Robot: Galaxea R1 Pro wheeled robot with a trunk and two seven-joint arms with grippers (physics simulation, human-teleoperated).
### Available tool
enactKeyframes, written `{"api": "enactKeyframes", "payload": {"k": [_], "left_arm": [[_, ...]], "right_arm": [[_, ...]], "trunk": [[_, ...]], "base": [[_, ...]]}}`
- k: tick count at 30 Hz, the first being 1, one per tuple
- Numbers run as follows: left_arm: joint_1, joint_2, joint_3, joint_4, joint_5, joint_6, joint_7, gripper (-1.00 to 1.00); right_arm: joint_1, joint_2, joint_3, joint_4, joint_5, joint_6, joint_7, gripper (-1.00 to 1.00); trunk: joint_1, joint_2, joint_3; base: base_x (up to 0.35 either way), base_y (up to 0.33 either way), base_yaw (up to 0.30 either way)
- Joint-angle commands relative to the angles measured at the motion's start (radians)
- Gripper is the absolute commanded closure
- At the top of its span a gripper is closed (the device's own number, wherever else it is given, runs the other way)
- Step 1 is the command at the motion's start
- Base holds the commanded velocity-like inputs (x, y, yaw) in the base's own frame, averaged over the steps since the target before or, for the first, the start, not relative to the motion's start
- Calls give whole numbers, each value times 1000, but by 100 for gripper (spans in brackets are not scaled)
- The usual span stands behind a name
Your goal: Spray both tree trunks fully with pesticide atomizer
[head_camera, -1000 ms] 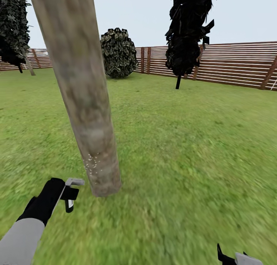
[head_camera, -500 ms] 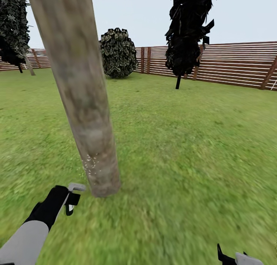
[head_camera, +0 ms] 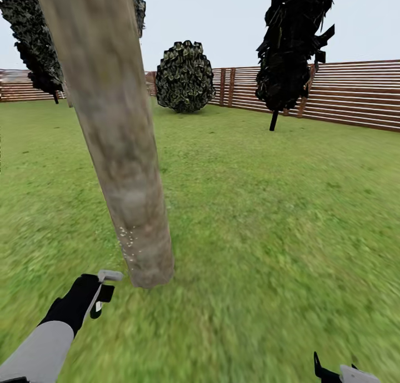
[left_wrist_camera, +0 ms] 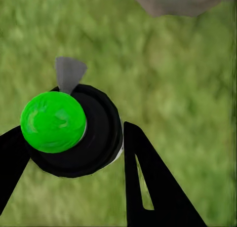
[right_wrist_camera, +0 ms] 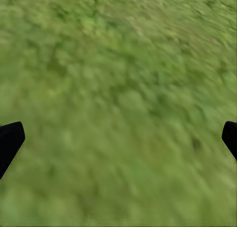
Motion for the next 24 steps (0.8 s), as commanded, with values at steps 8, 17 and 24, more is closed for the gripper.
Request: {"api": "enactKeyframes", "payload": {"k": [8,17,24], "left_arm": [[0,-1,1,31,-1,-6,0,100],[0,-1,28,110,-1,-6,-9,100],[0,-2,29,99,-1,-5,-9,100]], "right_arm": [[0,1,0,0,0,0,0,-100],[0,0,0,0,0,0,0,-100],[0,1,0,0,0,0,-2,-100]], "trunk": [[0,0,0],[0,0,0],[0,0,0]], "base": [[139,-247,3],[145,-161,0],[3,-2,235]]}}
